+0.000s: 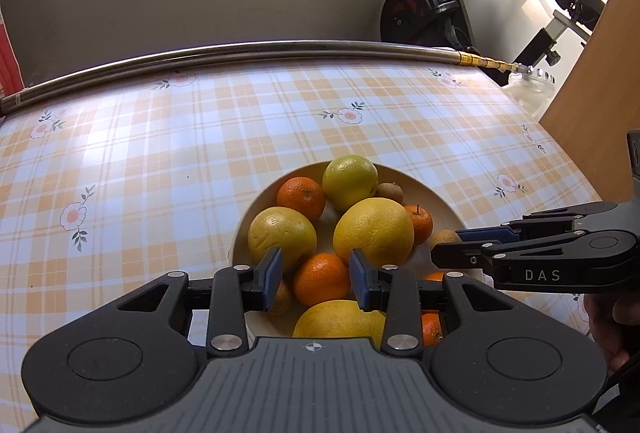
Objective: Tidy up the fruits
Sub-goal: 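Lower the orange with the left tool while the right tool lowers the kiwi into the plate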
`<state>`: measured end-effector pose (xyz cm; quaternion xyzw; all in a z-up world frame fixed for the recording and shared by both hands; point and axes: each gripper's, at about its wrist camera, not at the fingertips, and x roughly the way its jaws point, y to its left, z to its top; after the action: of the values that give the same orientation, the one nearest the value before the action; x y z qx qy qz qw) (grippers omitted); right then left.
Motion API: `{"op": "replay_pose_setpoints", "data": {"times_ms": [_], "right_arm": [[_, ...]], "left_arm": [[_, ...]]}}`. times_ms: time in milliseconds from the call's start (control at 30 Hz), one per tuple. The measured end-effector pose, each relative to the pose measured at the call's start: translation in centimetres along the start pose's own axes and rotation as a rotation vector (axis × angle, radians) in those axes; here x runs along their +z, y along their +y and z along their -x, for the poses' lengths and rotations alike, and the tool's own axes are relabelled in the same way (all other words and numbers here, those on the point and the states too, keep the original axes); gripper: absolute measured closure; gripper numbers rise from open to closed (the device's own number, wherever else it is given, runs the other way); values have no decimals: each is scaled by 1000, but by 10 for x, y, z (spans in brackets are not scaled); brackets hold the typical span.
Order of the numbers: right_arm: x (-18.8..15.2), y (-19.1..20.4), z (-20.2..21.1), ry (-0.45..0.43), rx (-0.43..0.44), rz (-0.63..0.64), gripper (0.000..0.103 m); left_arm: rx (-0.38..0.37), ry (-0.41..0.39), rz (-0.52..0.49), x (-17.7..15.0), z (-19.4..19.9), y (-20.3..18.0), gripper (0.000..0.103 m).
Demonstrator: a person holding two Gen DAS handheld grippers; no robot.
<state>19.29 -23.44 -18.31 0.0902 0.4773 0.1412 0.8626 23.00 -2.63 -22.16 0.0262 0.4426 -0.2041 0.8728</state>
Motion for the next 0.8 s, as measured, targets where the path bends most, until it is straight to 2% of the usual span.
{"op": "replay_pose_setpoints", "data": {"times_ms": [667,733,800], "right_arm": [[3,5,5,-19,-5,25,73],[3,6,7,-25,-8,31,71],[3,8,9,-31,-12,36,64]], "left_arm": [[30,-36,60,-7,18,2,64],[39,-41,71,-8,21,2,63],[50,-48,80,-11,25,3,62]]}}
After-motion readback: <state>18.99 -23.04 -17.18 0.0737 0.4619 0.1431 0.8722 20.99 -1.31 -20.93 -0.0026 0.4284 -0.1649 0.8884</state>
